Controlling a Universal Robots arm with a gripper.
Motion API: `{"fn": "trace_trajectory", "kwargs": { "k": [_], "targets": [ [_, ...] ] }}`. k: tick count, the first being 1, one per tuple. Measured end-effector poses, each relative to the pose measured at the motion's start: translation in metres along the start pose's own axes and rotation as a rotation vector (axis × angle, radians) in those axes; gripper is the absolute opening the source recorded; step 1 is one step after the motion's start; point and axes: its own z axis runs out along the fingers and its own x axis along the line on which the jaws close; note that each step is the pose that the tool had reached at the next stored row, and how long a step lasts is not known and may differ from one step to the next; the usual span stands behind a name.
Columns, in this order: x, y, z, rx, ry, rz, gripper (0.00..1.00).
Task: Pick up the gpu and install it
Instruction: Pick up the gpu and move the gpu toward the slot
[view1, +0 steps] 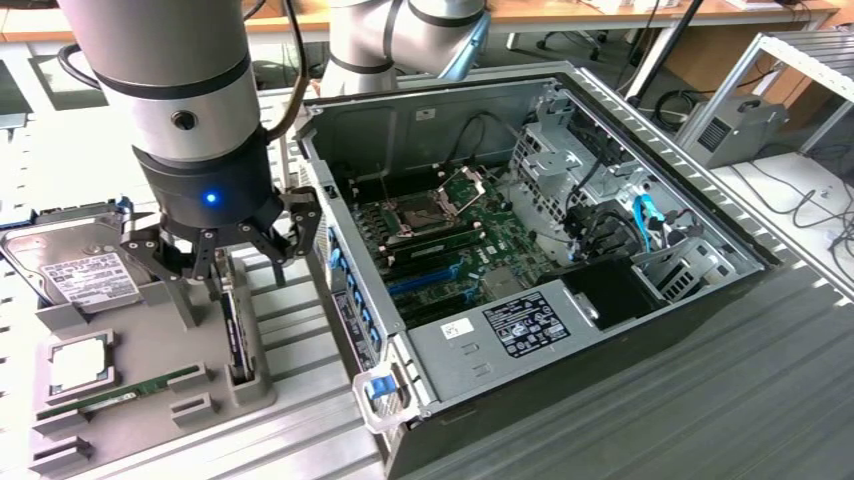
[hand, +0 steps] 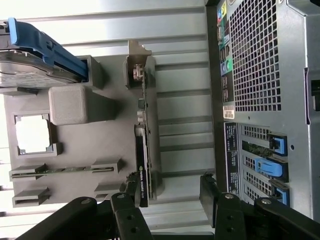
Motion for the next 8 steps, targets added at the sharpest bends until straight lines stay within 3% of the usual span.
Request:
{"fn": "trace_trajectory", "kwargs": {
  "k": [8],
  "targets": [
    [0.0022, -0.0002, 0.0017, 0.0007, 0.0000, 0.000, 0.60]
  ]
}}
